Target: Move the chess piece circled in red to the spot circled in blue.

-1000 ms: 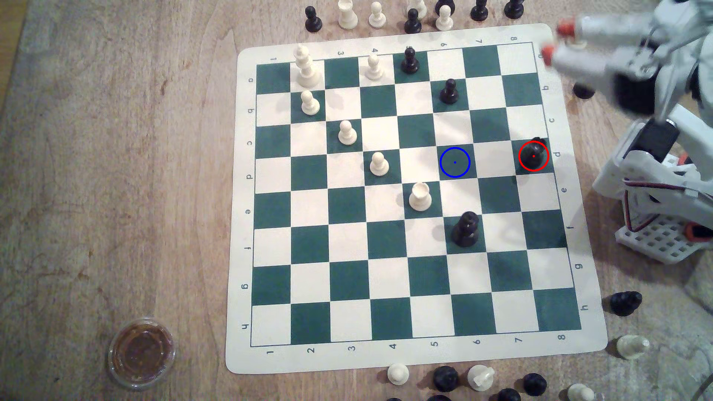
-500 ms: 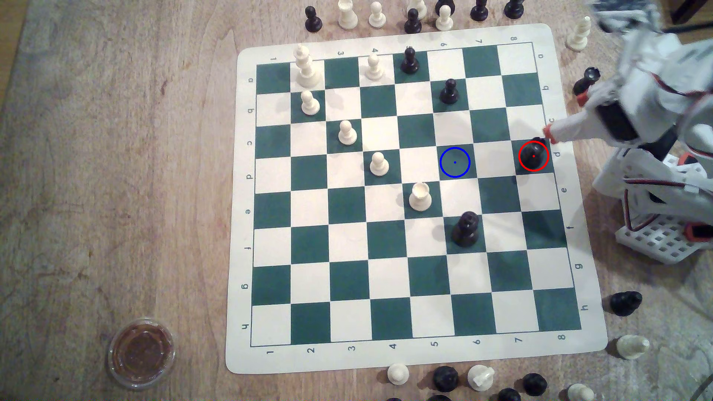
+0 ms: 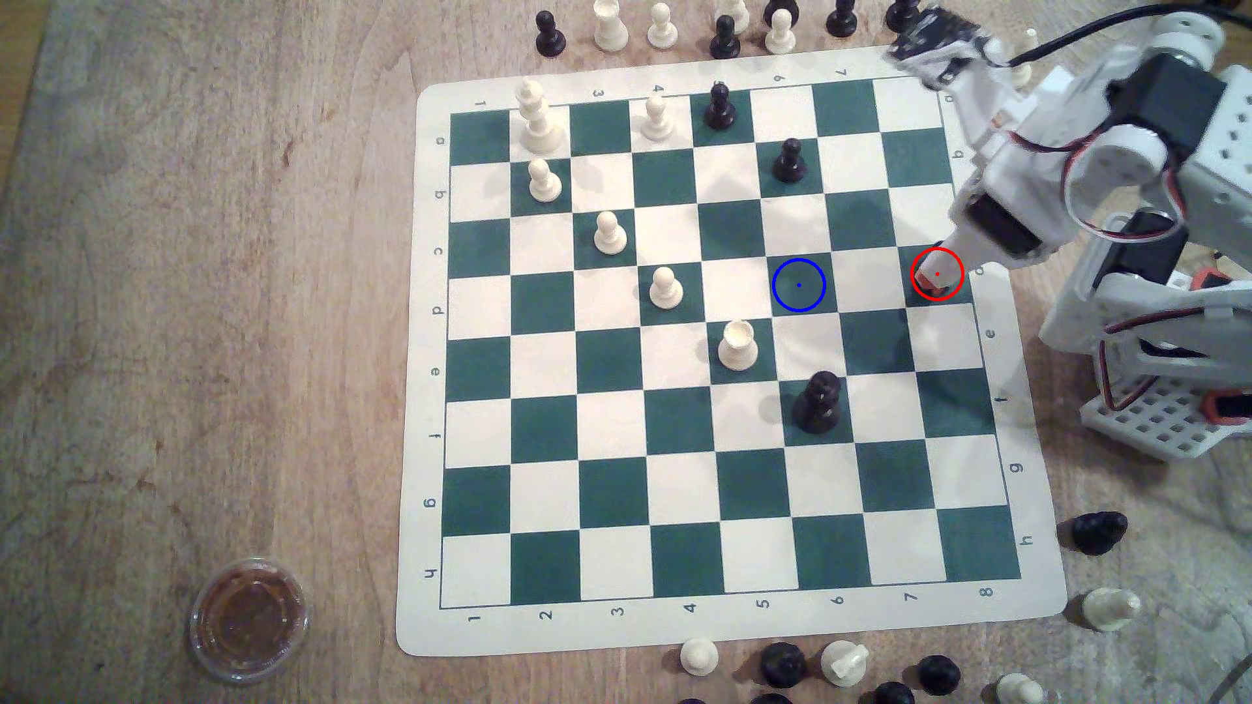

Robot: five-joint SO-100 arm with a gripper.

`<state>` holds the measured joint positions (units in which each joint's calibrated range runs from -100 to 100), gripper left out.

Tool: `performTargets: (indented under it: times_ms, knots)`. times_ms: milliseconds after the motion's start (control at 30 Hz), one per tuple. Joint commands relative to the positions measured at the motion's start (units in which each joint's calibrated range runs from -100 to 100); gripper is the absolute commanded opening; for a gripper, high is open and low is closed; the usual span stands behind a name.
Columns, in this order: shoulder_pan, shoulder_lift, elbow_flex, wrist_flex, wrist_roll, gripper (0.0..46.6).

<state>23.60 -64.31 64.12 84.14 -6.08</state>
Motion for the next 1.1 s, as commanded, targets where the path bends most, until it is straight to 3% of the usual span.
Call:
performTargets:
  times_ms: [0, 267, 667, 867, 1067]
  knots:
    - [0.0, 3.6, 0.4, -2.3, 0.5, 22.1]
    - [2.2, 6.8, 4.2, -5.7, 2.2, 20.3]
    - [1.5, 10.9, 5.6, -11.7, 2.6, 19.1]
    - [0.7, 11.3, 6.6, -12.6, 2.3, 15.0]
    - [0.5, 10.9, 6.8, -13.9, 2.2, 15.1]
